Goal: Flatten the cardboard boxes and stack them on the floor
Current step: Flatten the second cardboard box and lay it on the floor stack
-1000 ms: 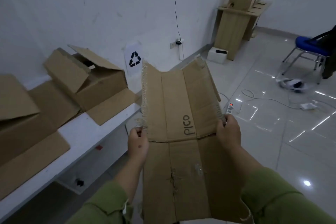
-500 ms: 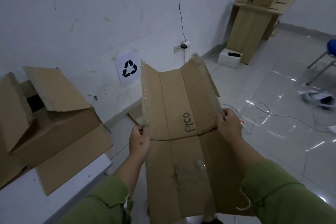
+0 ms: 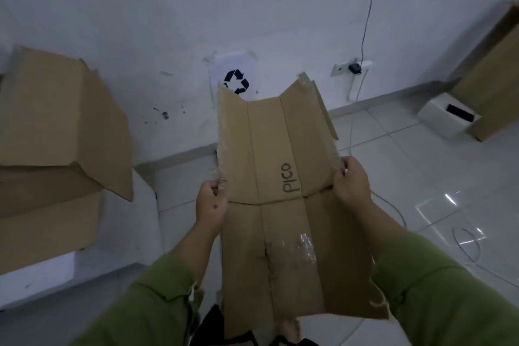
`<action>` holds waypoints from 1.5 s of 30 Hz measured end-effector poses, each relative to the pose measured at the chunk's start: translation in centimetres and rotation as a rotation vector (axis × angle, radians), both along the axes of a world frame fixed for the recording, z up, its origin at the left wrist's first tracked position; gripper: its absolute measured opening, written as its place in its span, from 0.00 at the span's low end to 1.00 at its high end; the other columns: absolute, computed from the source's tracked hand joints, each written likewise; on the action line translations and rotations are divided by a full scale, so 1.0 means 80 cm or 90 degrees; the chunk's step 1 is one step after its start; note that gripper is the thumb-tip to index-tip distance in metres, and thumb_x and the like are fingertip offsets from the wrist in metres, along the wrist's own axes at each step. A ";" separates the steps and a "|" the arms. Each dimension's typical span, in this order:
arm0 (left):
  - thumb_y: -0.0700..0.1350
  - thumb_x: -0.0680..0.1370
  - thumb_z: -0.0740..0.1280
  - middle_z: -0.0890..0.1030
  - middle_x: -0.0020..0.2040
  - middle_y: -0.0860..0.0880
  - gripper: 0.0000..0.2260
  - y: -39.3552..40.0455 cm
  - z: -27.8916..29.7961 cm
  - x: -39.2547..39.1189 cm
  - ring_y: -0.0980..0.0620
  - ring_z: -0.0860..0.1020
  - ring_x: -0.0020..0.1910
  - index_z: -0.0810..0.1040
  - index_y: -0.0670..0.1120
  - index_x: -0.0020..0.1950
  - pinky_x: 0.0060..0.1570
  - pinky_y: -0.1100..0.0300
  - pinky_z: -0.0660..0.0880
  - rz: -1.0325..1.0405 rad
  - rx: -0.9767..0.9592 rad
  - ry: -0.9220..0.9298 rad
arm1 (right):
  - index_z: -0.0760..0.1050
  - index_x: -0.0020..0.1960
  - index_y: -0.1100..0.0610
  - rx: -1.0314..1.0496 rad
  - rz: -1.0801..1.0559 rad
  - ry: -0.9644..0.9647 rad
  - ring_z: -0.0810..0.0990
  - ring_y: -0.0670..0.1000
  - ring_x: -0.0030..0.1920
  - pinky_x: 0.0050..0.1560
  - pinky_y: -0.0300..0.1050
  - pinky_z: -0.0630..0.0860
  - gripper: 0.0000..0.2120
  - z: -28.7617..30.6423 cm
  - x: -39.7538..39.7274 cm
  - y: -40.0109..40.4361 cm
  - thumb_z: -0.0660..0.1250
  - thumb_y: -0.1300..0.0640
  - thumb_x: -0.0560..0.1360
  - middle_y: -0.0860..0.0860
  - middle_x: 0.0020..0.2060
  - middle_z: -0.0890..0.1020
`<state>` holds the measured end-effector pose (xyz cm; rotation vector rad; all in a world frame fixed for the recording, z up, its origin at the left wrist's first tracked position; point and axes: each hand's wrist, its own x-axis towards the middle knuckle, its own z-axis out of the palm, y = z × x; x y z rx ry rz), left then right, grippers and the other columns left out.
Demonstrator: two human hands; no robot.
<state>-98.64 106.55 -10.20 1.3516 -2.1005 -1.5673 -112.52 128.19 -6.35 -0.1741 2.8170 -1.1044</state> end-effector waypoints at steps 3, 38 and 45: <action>0.40 0.79 0.57 0.74 0.48 0.44 0.07 -0.002 -0.018 -0.036 0.46 0.73 0.47 0.71 0.40 0.55 0.49 0.55 0.71 0.033 -0.001 -0.010 | 0.72 0.59 0.65 -0.014 0.043 -0.005 0.75 0.55 0.53 0.48 0.42 0.68 0.12 -0.014 -0.050 -0.010 0.57 0.61 0.79 0.59 0.56 0.77; 0.38 0.78 0.57 0.76 0.47 0.46 0.13 -0.137 -0.711 -0.316 0.52 0.73 0.47 0.78 0.38 0.57 0.49 0.64 0.69 0.302 -0.128 -0.033 | 0.68 0.65 0.63 -0.035 0.189 -0.142 0.72 0.57 0.62 0.55 0.40 0.67 0.16 -0.735 -0.406 -0.182 0.53 0.60 0.80 0.58 0.63 0.74; 0.38 0.78 0.57 0.76 0.48 0.48 0.13 -0.154 -0.770 -0.332 0.52 0.73 0.47 0.78 0.39 0.57 0.49 0.66 0.68 0.356 -0.129 0.007 | 0.70 0.64 0.62 -0.107 0.178 -0.137 0.76 0.56 0.56 0.55 0.41 0.71 0.15 -0.795 -0.420 -0.197 0.54 0.61 0.79 0.58 0.61 0.77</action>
